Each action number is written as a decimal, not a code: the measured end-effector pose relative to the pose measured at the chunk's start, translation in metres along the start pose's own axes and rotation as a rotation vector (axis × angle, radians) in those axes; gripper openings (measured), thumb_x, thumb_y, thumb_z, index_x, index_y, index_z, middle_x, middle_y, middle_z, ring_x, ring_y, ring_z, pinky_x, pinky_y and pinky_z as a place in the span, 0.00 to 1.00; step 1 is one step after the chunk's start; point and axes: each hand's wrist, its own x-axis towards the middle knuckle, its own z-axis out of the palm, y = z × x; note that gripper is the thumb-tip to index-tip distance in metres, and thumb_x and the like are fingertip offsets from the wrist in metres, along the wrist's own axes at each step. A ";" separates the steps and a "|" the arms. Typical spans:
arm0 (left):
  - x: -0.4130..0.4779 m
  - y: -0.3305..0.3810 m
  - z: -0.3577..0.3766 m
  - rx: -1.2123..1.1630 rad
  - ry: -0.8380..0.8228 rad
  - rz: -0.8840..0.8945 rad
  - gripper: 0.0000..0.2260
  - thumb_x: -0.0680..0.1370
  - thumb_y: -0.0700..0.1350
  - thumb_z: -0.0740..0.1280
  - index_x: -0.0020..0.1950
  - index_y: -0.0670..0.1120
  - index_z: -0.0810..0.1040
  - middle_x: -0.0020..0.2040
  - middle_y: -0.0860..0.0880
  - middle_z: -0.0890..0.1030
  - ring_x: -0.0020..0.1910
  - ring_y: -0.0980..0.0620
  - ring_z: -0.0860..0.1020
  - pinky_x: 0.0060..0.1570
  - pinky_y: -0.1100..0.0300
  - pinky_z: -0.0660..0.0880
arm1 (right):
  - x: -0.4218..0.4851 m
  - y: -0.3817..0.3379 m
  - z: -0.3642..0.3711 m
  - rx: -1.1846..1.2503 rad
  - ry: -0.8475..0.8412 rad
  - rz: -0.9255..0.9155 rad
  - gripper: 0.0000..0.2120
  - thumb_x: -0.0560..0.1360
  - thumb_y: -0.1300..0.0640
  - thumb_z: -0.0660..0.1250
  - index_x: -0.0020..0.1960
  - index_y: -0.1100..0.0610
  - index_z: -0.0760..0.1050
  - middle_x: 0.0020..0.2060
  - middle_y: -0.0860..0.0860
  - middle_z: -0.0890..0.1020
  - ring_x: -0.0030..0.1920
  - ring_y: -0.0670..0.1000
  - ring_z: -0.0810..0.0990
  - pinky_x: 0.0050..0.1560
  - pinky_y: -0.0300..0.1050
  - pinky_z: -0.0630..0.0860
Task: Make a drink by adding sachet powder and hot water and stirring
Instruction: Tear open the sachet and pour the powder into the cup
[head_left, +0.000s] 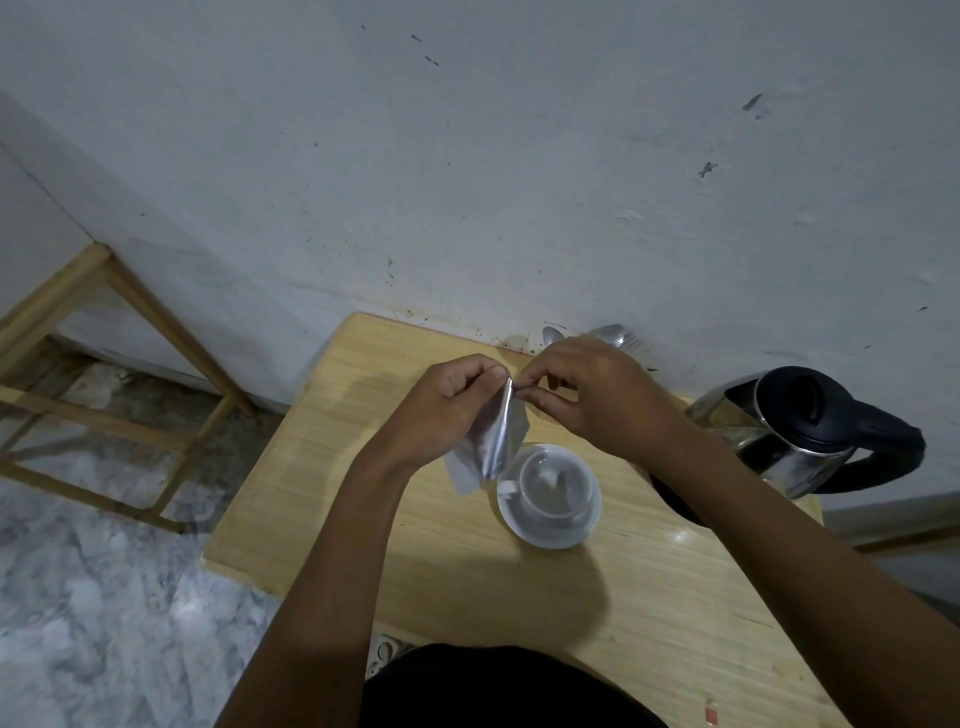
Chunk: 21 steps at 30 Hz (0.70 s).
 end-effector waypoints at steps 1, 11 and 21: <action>-0.001 0.000 -0.001 -0.015 -0.014 -0.002 0.11 0.81 0.46 0.60 0.45 0.44 0.80 0.37 0.47 0.76 0.37 0.56 0.73 0.37 0.71 0.70 | 0.001 0.000 -0.001 -0.012 0.006 0.000 0.04 0.73 0.53 0.73 0.44 0.53 0.83 0.36 0.45 0.84 0.35 0.43 0.72 0.39 0.43 0.71; 0.003 -0.016 -0.005 -0.016 -0.070 -0.037 0.03 0.75 0.43 0.70 0.43 0.46 0.83 0.38 0.49 0.83 0.40 0.57 0.79 0.44 0.66 0.74 | 0.001 -0.003 0.001 -0.089 -0.042 -0.019 0.05 0.74 0.53 0.71 0.44 0.54 0.84 0.39 0.46 0.85 0.41 0.49 0.82 0.52 0.50 0.76; 0.001 -0.023 -0.011 -0.137 -0.131 0.008 0.06 0.77 0.38 0.66 0.41 0.44 0.79 0.35 0.57 0.83 0.38 0.62 0.79 0.41 0.72 0.73 | -0.009 -0.004 0.017 -0.072 0.184 -0.232 0.05 0.75 0.62 0.70 0.41 0.61 0.82 0.38 0.51 0.85 0.40 0.55 0.82 0.45 0.50 0.77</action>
